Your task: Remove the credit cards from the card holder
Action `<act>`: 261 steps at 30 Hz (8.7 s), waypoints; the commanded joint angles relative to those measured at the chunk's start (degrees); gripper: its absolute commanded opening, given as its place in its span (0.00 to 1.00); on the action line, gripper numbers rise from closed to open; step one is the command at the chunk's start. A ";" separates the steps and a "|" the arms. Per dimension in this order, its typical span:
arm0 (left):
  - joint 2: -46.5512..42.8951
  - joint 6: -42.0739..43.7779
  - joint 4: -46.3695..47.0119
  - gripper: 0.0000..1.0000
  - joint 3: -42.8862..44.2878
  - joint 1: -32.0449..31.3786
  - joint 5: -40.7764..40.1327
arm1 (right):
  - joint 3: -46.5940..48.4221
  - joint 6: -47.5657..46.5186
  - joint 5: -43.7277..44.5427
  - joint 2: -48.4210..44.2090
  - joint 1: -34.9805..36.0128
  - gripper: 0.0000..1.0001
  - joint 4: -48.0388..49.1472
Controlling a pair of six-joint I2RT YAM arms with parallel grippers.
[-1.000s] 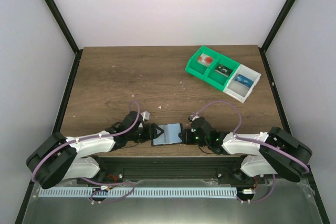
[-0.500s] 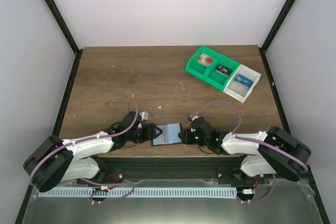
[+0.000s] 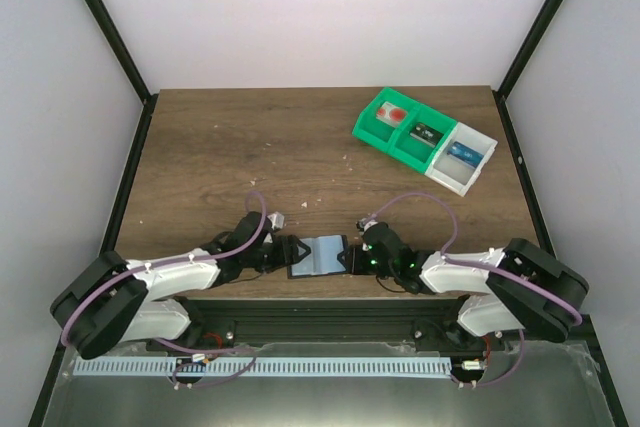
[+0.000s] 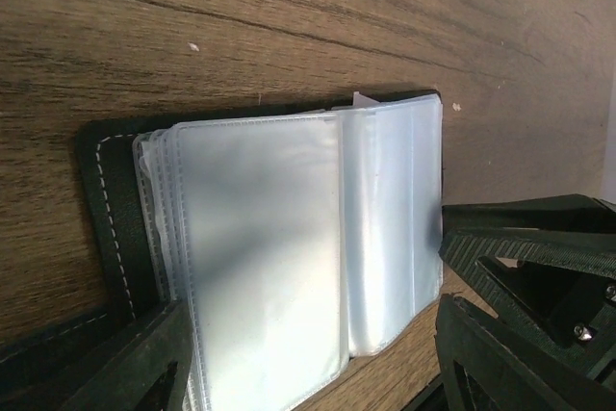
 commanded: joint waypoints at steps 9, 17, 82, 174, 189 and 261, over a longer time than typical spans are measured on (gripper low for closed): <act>3.90 -1.55 7.43 0.71 0.88 0.13 3.96 | -0.11 0.85 -1.82 1.50 0.26 0.23 2.47; 4.75 -3.22 10.42 0.71 2.64 -0.12 6.72 | -0.48 1.46 -2.02 1.82 0.65 0.23 3.42; 0.99 2.66 2.46 0.82 1.18 4.34 3.05 | 7.45 -3.99 3.55 4.24 0.74 0.26 -9.55; -1.17 1.55 -1.46 0.85 1.33 2.52 1.02 | 4.04 -1.62 0.04 5.25 0.76 0.22 -3.18; 3.86 -1.64 5.83 0.85 -0.16 1.67 3.94 | 3.73 -1.36 -0.09 4.83 0.74 0.22 -2.90; -6.59 -6.66 11.91 0.86 -8.66 9.79 13.26 | 18.16 1.85 -6.35 15.04 3.73 0.22 -6.06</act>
